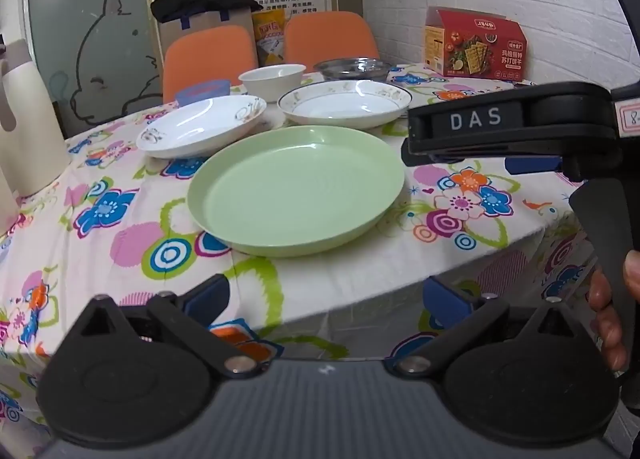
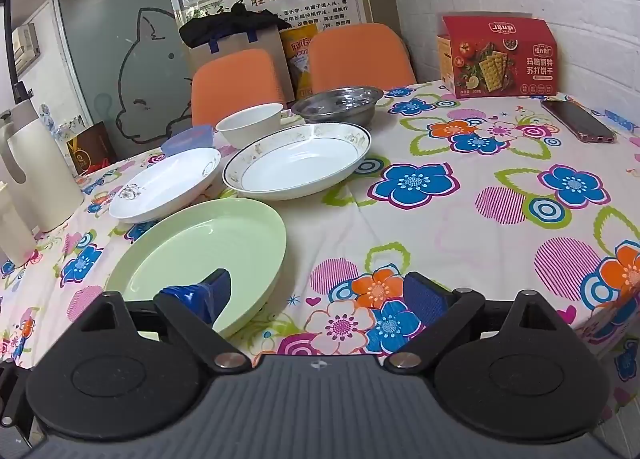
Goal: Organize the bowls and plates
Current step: 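Move the left gripper toward the rim of the pale green plate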
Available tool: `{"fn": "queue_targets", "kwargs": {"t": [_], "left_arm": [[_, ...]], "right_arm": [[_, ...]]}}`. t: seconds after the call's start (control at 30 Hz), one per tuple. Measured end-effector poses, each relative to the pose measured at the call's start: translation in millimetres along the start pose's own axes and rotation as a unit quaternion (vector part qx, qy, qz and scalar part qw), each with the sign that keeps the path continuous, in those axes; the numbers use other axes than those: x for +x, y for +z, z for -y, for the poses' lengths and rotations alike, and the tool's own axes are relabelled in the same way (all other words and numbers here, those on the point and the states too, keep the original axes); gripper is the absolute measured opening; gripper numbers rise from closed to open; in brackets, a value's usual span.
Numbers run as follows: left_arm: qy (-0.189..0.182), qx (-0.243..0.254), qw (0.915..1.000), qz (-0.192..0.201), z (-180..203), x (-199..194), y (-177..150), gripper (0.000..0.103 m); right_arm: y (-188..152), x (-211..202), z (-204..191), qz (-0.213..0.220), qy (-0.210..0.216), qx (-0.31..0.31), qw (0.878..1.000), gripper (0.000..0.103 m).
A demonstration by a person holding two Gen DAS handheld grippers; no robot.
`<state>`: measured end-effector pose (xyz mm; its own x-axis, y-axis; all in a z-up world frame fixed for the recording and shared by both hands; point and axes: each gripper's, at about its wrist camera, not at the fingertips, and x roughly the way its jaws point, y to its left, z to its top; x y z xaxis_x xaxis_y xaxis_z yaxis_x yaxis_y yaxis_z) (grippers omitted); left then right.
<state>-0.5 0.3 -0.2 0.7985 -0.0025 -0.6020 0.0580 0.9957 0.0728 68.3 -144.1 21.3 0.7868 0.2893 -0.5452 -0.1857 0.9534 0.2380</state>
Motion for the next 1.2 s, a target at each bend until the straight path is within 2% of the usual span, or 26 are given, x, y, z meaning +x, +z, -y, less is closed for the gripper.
{"fn": "queue_targets", "kwargs": {"t": [0.3, 0.57, 1.0, 1.2], "left_arm": [[-0.005, -0.002, 1.0, 0.002, -4.4, -5.3, 2.0, 0.103], [0.005, -0.022, 0.9997, 0.013, -11.5, -8.3, 5.6, 0.103], [0.057, -0.077, 0.9952, 0.019, -53.7, -3.9, 26.5, 0.103], [0.072, -0.094, 0.9928, 0.02, -73.1, 3.8, 48.3, 0.103]], "right_arm": [[-2.6, 4.9, 4.2, 0.0, -0.004, 0.002, 1.0, 0.08], [-1.0, -1.5, 3.1, 0.009, -0.006, 0.007, 1.0, 0.08], [2.3, 11.1, 4.7, -0.006, -0.003, 0.014, 1.0, 0.08], [15.2, 19.4, -3.0, -0.006, -0.024, -0.005, 1.0, 0.08]]}}
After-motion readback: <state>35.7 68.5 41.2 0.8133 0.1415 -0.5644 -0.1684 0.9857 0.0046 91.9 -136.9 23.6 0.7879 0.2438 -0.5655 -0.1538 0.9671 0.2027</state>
